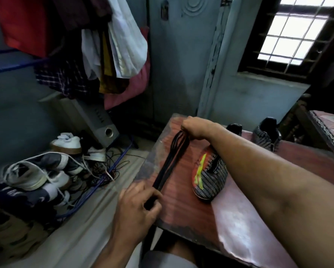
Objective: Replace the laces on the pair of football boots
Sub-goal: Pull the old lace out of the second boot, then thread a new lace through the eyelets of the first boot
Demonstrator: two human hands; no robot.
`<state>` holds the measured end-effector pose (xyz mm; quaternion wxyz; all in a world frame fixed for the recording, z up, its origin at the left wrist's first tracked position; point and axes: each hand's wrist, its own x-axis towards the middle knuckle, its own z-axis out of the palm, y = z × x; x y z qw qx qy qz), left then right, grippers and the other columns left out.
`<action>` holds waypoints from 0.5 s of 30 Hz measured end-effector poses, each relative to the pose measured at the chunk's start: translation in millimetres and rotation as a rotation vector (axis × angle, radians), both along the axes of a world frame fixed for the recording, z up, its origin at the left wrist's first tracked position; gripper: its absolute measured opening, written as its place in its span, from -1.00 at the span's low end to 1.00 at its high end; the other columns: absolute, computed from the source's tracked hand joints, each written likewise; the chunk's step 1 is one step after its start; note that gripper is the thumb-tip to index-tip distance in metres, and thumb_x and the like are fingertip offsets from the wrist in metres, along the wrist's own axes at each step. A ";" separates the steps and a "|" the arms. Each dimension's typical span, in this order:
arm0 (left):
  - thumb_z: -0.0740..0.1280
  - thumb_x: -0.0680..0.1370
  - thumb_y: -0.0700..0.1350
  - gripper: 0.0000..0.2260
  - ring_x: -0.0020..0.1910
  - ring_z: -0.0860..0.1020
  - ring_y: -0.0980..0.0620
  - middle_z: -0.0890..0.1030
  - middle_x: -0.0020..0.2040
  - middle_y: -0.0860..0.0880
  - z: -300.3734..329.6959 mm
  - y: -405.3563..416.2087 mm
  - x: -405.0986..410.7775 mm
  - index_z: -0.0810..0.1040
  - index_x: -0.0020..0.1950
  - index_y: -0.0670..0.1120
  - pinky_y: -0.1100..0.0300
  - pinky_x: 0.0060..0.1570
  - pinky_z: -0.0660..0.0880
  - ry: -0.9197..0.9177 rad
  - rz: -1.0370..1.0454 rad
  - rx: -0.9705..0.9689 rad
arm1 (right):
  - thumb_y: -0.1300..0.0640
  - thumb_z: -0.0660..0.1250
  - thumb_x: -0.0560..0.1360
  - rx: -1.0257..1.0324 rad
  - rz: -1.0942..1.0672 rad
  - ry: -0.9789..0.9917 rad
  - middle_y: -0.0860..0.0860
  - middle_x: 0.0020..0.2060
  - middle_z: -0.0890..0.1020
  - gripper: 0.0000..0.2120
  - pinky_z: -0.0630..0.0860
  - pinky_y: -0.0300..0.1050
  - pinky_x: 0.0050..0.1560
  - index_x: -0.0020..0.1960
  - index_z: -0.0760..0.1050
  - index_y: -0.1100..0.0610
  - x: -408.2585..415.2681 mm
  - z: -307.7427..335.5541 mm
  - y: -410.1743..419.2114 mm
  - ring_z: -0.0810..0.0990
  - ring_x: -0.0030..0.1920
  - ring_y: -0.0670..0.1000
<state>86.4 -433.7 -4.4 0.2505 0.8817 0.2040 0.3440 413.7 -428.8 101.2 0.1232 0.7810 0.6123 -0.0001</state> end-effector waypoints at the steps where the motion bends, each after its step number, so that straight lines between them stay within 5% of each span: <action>1: 0.39 0.38 0.01 -0.92 -0.15 0.38 0.25 0.38 -0.22 0.28 -2.2 1.1 0.2 0.61 -0.15 0.16 0.08 -0.04 0.36 0.017 0.018 -0.003 | 0.17 0.39 0.56 0.004 0.002 0.007 0.20 0.04 0.66 -0.86 0.43 -0.02 0.07 0.03 0.61 0.26 0.7 -4.7 2.1 0.60 0.10 0.23; 7: 0.61 0.34 -0.16 -0.75 -0.16 0.39 0.18 0.40 -0.24 0.24 -7.1 1.3 1.2 0.69 -0.16 0.17 0.00 -0.13 0.51 0.101 0.056 -0.030 | 0.20 0.37 0.55 0.068 0.017 -0.022 0.15 0.01 0.66 -0.93 0.45 0.01 0.03 -0.02 0.60 0.20 6.8 -16.2 1.7 0.61 0.08 0.21; 15: 0.56 0.44 -0.01 -0.93 -0.11 0.42 0.06 0.40 -0.19 0.11 -11.0 3.1 2.6 0.73 -0.17 0.03 -0.02 -0.16 0.55 0.031 0.097 -0.037 | 0.18 0.25 0.64 0.197 0.024 -0.089 0.13 0.21 0.60 -0.81 0.57 0.14 0.13 0.21 0.55 0.16 -2.9 -18.9 1.0 0.63 0.17 0.20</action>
